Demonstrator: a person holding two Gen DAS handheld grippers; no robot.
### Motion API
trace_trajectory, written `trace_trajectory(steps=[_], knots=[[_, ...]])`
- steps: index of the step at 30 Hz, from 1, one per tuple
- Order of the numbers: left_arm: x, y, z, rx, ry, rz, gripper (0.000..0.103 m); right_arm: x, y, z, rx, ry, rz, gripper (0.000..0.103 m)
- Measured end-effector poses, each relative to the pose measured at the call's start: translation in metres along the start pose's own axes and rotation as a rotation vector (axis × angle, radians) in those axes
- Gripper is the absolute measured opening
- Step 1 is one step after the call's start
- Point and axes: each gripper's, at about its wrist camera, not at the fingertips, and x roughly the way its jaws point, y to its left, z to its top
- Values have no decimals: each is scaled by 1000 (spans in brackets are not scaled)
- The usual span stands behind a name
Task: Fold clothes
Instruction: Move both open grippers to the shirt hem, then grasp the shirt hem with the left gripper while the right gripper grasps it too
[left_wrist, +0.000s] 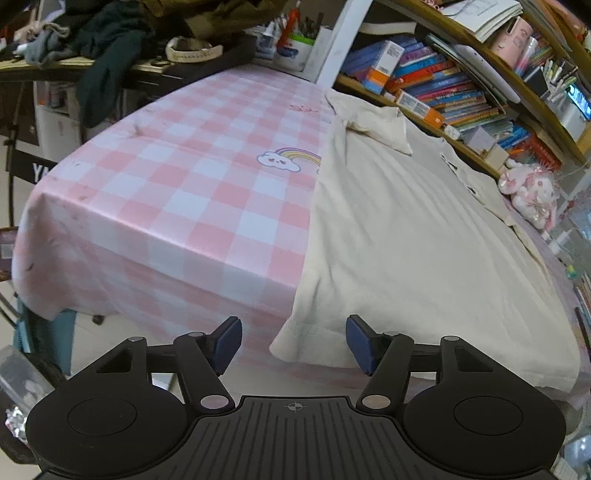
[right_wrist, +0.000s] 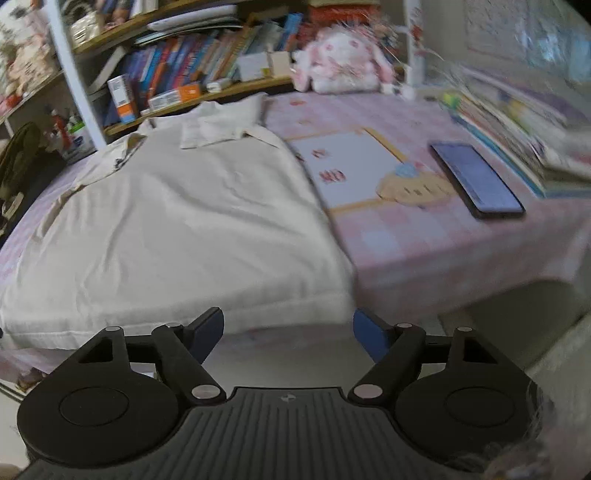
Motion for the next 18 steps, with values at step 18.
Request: trace_trajectory(steps=[18], knots=[[17, 22, 14, -113, 65, -138, 53, 76, -65, 46, 94, 226, 151, 51]])
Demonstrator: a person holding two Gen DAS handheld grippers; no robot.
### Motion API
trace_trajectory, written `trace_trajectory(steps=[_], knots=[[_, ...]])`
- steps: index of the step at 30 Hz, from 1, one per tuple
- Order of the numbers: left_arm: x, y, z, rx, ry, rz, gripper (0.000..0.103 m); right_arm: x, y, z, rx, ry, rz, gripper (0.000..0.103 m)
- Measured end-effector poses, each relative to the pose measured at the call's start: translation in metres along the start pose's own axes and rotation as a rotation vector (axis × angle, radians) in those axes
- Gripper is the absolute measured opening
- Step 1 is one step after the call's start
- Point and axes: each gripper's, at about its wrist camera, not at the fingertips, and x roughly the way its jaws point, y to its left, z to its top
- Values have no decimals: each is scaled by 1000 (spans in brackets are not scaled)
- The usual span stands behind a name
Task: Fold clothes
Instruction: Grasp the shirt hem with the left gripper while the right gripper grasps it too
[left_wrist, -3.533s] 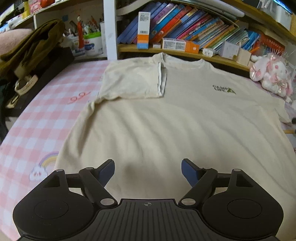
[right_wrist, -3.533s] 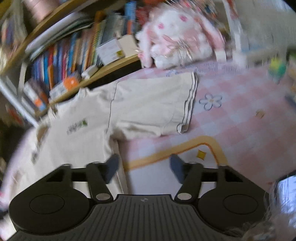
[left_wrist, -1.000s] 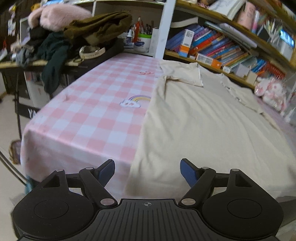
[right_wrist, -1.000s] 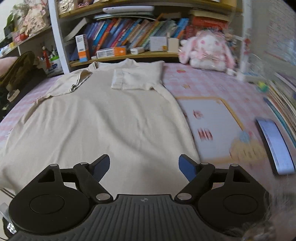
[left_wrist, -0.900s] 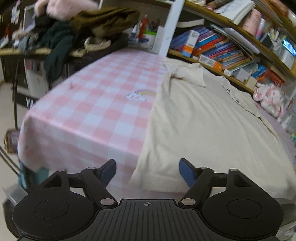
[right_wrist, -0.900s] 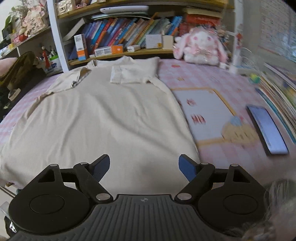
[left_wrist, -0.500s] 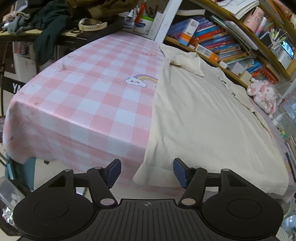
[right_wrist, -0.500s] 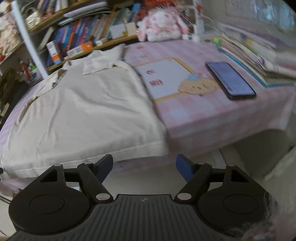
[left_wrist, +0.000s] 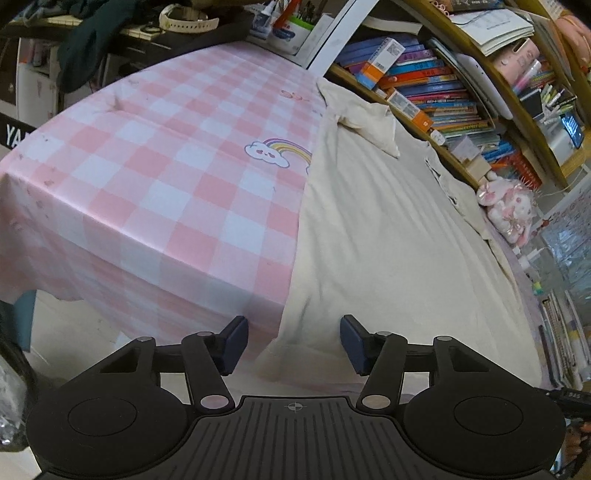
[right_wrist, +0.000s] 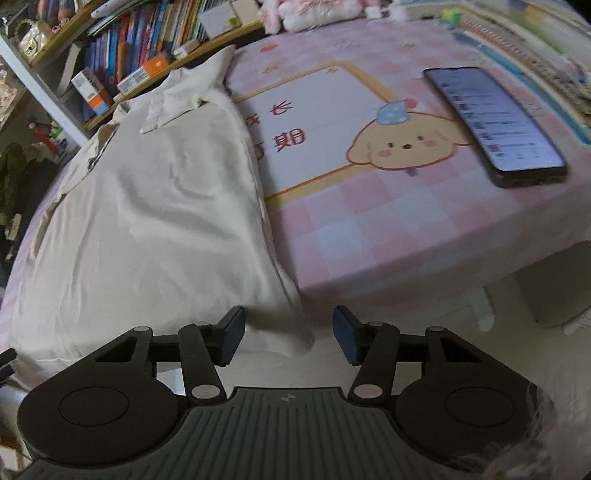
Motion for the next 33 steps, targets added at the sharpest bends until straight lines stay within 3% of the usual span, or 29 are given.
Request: trace_trajectory(steps=[4, 5, 6, 8, 9, 13, 18, 21, 24, 25, 27, 28, 29, 30, 33], knots=[[3, 1, 2, -11, 17, -28, 50, 4, -7, 4, -3, 38, 37, 51], [2, 0, 2, -10, 17, -35, 46, 4, -8, 5, -7, 46, 43, 48], [1, -1, 2, -8, 17, -45, 33, 4, -8, 6, -12, 53, 55, 44], [-4, -7, 2, 16, 11, -35, 13, 3, -7, 7, -24, 65, 88, 15], [-7, -11, 2, 30, 8, -27, 6, 2, -5, 8, -29, 69, 99, 9], [-23, -17, 3, 24, -22, -20, 5, -16, -1, 10, -33, 40, 146, 7], [-14, -11, 5, 14, 27, -4, 5, -24, -2, 9, -26, 32, 167, 7], [-8, -5, 4, -1, 51, 1, 13, -17, -4, 8, -15, 50, 154, 7], [-2, 0, 4, -30, 60, 12, 32, -8, -8, 8, 9, 61, 145, 16], [-1, 0, 4, -39, 58, 8, 33, -6, -8, 8, 17, 63, 143, 28], [1, 2, 4, -58, 53, 0, 28, -1, -10, 7, 35, 65, 147, 32], [1, 2, 3, -62, 54, -6, 26, 1, -10, 6, 42, 68, 154, 28], [2, 2, 3, -63, 57, -14, 20, 1, -11, 5, 50, 69, 163, 16], [2, 2, 2, -64, 60, -21, 3, 1, -11, 4, 56, 68, 170, 9], [-3, 2, 0, -74, 56, -32, 3, -4, -13, 2, 61, 56, 180, 7]])
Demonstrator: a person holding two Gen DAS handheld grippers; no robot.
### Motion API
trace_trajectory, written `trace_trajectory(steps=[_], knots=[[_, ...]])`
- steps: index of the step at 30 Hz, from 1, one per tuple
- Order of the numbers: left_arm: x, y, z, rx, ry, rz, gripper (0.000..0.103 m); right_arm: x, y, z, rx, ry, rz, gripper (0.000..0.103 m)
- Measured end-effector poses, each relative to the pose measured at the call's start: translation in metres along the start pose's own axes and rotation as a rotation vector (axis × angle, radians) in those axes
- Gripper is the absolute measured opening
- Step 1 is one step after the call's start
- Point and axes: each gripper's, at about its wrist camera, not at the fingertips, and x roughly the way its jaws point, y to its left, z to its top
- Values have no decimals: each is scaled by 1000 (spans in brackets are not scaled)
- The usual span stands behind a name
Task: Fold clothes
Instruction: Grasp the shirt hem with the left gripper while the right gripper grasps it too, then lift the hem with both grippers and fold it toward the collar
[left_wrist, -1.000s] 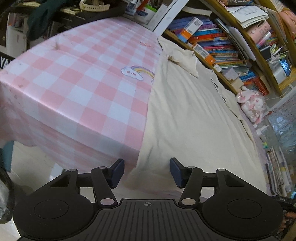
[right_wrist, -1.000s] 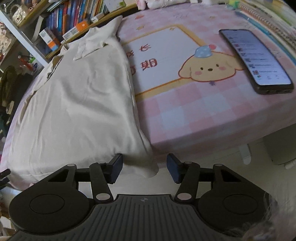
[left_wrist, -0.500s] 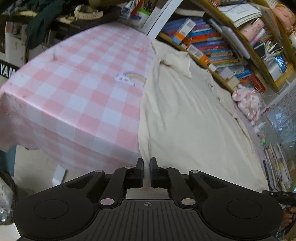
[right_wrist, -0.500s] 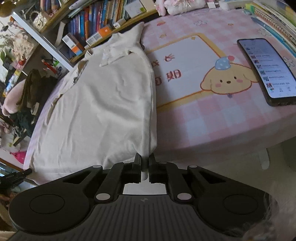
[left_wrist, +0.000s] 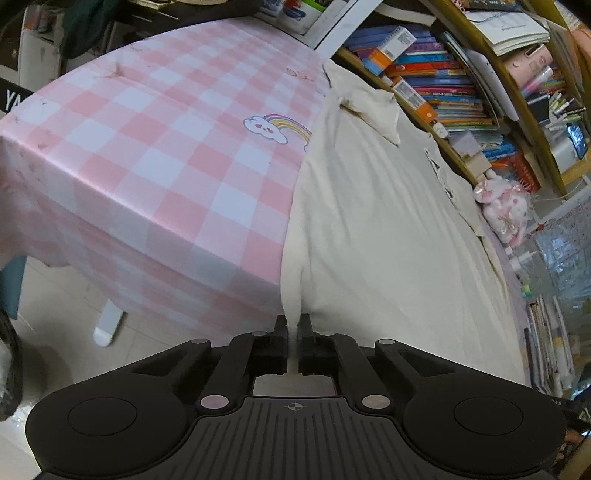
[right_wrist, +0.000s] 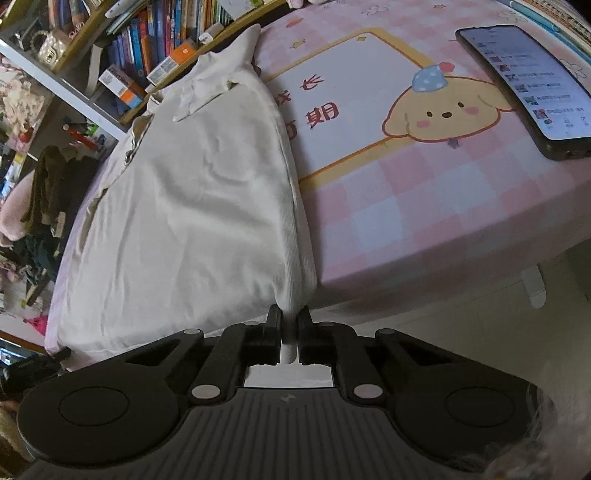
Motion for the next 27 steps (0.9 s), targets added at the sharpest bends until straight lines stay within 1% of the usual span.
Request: trace_trajectory(steps=[5, 12, 21, 25, 27], knots=[[-16, -1, -9, 6, -14, -25, 3, -14, 3, -6, -6, -26, 0, 7], [-35, 5, -33, -2, 26, -51, 3, -34, -1, -31, 27, -26, -11, 6], [-50, 25, -71, -32, 114, -59, 3, -49, -11, -87, 100, 30, -40, 6], [-51, 34, -78, -41, 141, -63, 3, -50, -15, -109, 136, 57, -62, 6], [-52, 37, -78, -46, 141, -68, 3, -49, -15, -112, 145, 71, -70, 6]])
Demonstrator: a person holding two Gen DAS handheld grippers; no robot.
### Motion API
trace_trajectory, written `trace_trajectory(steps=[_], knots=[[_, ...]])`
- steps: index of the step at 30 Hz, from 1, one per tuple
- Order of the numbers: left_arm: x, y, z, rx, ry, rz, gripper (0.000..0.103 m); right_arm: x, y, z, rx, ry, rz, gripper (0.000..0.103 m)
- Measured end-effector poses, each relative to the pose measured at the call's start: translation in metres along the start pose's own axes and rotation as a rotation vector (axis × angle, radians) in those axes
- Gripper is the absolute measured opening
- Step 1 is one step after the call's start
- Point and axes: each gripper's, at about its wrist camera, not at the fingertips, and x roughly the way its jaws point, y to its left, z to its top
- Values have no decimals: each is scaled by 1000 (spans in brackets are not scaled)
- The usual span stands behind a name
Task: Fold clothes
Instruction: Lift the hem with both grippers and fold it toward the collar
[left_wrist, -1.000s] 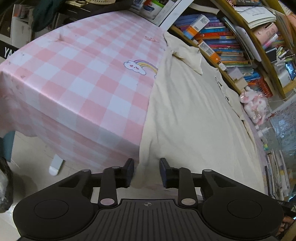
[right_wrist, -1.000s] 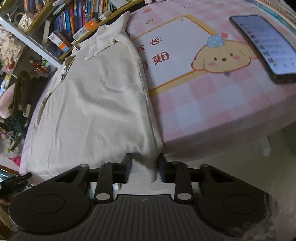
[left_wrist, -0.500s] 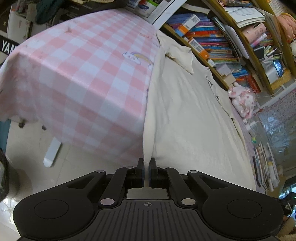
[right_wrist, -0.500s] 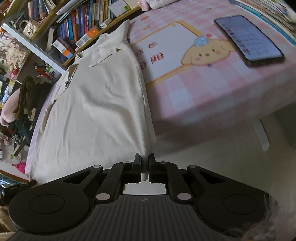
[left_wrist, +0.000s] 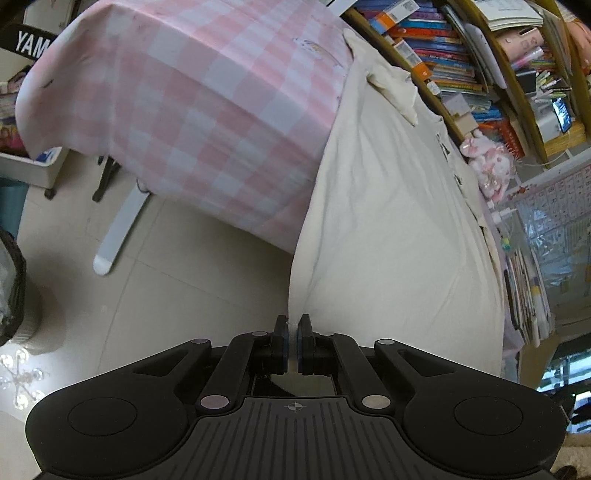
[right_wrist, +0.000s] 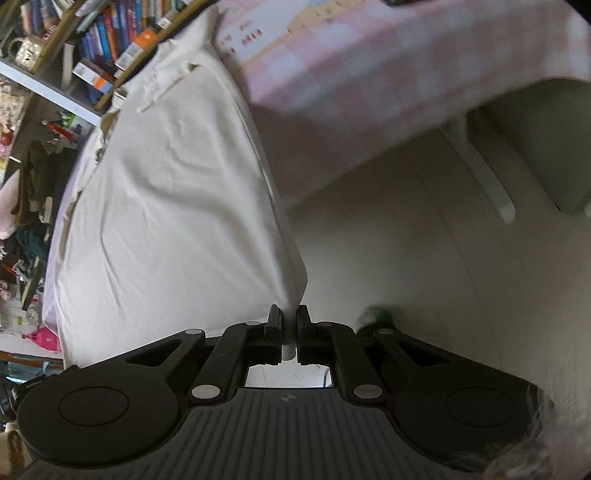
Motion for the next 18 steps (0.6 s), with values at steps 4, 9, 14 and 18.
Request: trace_trajectory(steps=[4, 9, 14, 18], knots=[[-14, -12, 15, -8, -74, -110, 3, -9, 8, 11, 13, -31, 59, 6], [-35, -42, 57, 3, -245, -290, 3, -34, 28, 44, 25, -147, 211, 6], [-43, -72, 115, 14, -394, -375, 3, -58, 64, 98, 17, -332, 372, 6], [-35, -90, 161, 1, -500, -346, 3, -63, 87, 140, 28, -446, 447, 7]])
